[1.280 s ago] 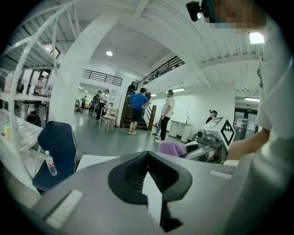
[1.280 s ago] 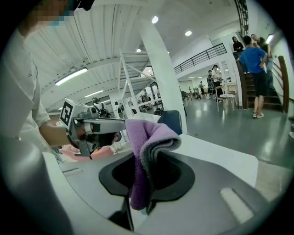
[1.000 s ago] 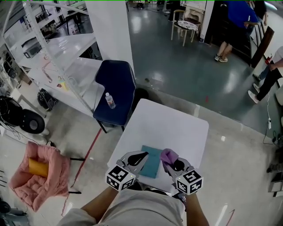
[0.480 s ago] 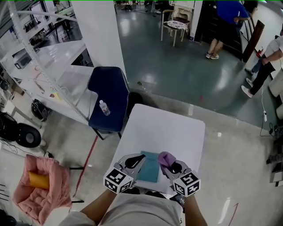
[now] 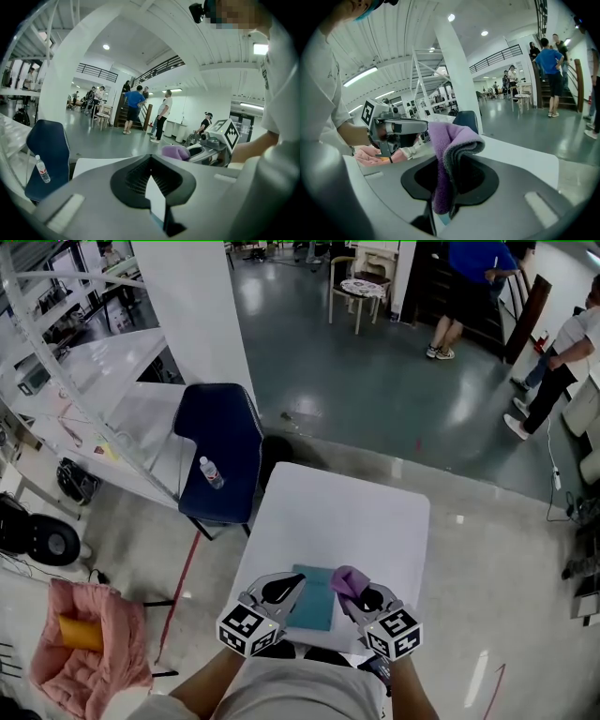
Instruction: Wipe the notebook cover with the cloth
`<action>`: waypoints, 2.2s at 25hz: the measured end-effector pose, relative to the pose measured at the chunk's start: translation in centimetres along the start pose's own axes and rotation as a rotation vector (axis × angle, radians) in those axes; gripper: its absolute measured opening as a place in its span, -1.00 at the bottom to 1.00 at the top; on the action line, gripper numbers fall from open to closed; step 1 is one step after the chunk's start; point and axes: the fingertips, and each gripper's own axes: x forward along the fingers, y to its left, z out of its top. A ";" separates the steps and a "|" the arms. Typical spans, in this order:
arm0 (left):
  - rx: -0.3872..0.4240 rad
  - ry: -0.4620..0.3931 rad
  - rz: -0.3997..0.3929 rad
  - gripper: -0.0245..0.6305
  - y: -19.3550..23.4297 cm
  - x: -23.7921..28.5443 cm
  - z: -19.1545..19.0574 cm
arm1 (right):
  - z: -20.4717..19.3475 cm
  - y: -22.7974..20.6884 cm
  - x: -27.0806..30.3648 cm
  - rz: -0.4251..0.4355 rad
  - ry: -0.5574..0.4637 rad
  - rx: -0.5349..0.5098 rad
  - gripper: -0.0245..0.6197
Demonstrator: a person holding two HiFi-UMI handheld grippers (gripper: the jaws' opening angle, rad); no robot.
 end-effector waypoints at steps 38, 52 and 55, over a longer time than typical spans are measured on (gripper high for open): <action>-0.091 0.150 0.024 -0.93 8.1 4.0 -11.7 | -8.8 -6.3 9.9 -0.052 0.300 -0.142 -0.60; -0.126 0.152 0.053 -0.93 10.2 3.9 -16.5 | -13.0 -7.9 13.1 -0.045 0.413 -0.291 -0.60; -0.142 0.149 0.065 -0.93 10.6 3.7 -17.4 | -13.5 -8.3 13.8 -0.048 0.440 -0.316 -0.60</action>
